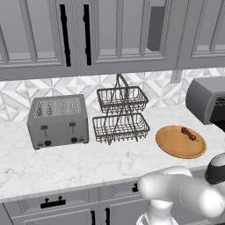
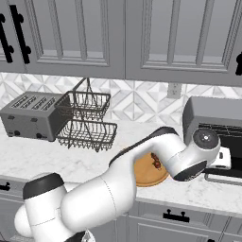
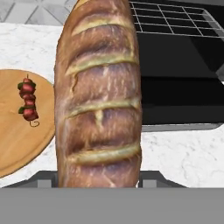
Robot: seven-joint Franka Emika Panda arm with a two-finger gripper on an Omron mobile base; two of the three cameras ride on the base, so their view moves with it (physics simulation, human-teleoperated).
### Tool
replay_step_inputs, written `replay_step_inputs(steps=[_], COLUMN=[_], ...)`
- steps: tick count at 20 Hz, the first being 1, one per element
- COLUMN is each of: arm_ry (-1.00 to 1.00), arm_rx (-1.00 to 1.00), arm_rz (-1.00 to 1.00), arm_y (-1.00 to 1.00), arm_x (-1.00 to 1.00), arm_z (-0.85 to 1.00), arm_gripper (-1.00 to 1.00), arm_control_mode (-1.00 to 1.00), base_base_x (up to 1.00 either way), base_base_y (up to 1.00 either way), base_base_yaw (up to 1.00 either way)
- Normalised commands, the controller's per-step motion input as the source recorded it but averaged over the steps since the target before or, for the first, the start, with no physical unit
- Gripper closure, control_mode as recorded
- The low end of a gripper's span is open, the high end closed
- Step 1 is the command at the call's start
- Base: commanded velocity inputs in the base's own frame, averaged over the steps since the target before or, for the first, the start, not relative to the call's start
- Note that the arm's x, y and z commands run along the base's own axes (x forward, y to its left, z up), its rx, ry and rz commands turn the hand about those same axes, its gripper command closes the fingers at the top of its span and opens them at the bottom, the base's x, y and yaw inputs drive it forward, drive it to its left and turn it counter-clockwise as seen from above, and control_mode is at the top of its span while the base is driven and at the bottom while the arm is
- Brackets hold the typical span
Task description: Pick up the kebab skewer and baguette bread, and place them inside the toaster oven. Close the toaster oven door and start by setting the timer.
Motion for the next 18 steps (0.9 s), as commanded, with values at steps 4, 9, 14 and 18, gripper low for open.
replay_step_inputs(steps=[4,9,14,18], arm_ry=[0.00,0.00,0.00,0.00], arm_rx=[0.00,0.00,0.00,0.00], arm_rz=[0.17,0.08,0.00,0.01], arm_y=[-0.15,-0.27,0.04,0.08], arm_x=[0.25,0.23,0.17,0.12], arm_z=[0.00,0.00,0.01,0.00], arm_gripper=[1.00,1.00,1.00,1.00], arm_control_mode=[-1.00,-1.00,-1.00,-1.00], base_base_x=[0.00,0.00,0.00,0.00], base_base_y=[0.00,0.00,0.00,0.00], base_base_yaw=[0.00,0.00,0.00,0.00])
